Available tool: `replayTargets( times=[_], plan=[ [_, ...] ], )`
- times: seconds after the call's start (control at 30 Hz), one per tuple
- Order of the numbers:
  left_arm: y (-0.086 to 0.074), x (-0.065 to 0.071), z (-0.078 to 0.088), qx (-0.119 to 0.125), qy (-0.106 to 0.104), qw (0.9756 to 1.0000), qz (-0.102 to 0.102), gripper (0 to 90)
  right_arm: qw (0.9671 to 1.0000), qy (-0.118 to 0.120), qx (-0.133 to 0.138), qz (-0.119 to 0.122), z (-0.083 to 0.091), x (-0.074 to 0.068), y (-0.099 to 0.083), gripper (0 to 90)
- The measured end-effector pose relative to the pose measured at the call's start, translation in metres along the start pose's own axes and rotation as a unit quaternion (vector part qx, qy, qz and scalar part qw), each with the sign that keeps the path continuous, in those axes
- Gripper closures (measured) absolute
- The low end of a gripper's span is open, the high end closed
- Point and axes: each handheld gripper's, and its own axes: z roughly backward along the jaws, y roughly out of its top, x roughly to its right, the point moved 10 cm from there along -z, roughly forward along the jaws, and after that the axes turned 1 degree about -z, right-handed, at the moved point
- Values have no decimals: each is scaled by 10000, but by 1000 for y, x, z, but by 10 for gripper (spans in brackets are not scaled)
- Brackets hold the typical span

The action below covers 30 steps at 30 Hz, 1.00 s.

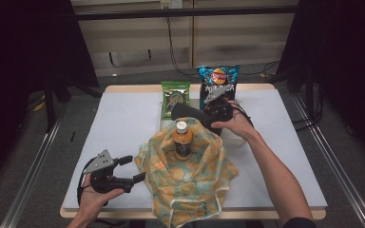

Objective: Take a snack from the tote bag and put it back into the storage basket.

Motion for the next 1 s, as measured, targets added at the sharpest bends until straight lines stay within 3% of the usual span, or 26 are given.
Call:
replayTargets(
  times=[0.13, 0.23, 0.4, 0.5, 0.7, 0.83, 1.0],
  plan=[
    [0, 0, 0, 7, -34, 10000, -3, 163, 10000, 37, -53, -15, -9, -3, -4, 434],
    [0, 0, -1, 14, -28, 10000, 8, 159, 9997, 46, -236, 24, -18, -3, -12, 433],
    [1, -1, 0, 28, -23, 10000, 6, 159, 9997, 134, -210, -24, -25, -5, -13, 431],
    [1, 0, -1, 27, -24, 10000, -14, 154, 9997, 67, -200, -75, -28, -6, -13, 428],
    [0, -2, 0, 17, 0, 10000, 13, 150, 9995, 146, -188, -193, -28, -7, -14, 398],
    [1, -2, 0, 40, -13, 10000, 6, 149, 9995, 160, -124, -243, -28, -7, -13, 330],
    [1, -1, -1, 49, -12, 10000, 14, 149, 9991, 129, -74, -390, -18, -7, -15, 275]
  ],
)
